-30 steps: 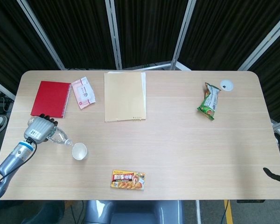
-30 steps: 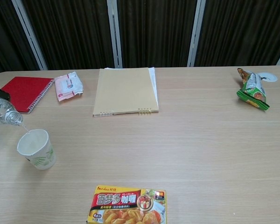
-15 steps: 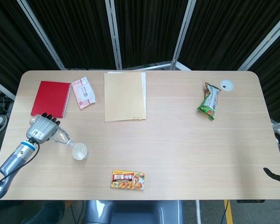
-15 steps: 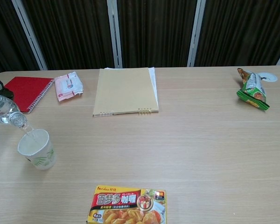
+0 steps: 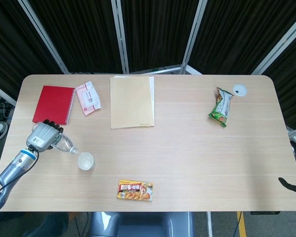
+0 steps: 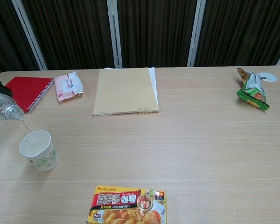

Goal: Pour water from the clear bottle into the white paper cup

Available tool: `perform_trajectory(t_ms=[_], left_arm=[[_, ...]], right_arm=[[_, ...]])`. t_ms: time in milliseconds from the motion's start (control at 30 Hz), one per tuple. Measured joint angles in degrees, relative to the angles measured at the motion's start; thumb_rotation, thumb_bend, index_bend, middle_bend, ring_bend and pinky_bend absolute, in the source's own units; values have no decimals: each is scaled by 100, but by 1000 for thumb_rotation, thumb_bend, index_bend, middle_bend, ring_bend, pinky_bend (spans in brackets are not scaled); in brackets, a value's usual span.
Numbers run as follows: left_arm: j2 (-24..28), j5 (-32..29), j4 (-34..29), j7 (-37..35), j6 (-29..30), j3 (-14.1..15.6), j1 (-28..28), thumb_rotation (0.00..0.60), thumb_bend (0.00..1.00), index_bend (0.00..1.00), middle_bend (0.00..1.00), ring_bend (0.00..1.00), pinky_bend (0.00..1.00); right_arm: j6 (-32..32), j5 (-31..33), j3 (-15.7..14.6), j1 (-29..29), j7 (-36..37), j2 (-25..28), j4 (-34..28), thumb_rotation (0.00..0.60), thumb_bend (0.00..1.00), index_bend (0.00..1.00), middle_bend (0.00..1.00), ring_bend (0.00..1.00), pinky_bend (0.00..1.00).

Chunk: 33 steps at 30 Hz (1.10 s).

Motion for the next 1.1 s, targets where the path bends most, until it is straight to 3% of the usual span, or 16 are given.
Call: perform_trajectory(t_ms=[133,333,600,833,1100], left_arm=[[51,46,-22,-822,66,60,25,600,685,539,507,332,366],[169,3,-207,-2598,134,57,45,600,674,539,507,332,366],[449,-446,-1015,-4906,-25,-313,-40,600,665,542,507,332,366],[393,-988,-1540,-5545,-146,-796,-111,600,662,550,509,334,366],[-275,-1601,-1599,-5929,-567,-1157,-149,600,656,550,514,337,366]], right_arm=[[-9,1,-2,5,-37,-9,-10,600,0,0,0,0,0],[-30,-9,-9,19,-101,-26,-26,600,0,0,0,0,0],[-65,19,-4,33,-128,-44,-18,600,0,0,0,0,0],[-88,19,-14,41,-154,-62,0,600,0,0,0,0,0],[-163,62,-24,60,-194,-107,63,600,0,0,0,0,0]])
